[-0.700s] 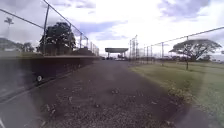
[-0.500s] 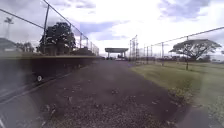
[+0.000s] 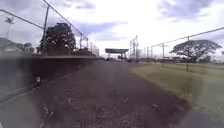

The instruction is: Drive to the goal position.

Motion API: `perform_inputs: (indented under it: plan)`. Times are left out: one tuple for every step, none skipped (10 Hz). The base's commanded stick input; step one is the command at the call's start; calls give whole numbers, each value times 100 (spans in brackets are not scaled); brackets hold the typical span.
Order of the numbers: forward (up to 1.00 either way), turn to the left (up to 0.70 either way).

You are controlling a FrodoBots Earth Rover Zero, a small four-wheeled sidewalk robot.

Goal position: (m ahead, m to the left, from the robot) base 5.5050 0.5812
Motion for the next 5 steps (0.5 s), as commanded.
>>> perform_inputs:
  plan:
    - [70,0]
    - [70,0]
    - [70,0]
    - [62,0]
    - [8,0]
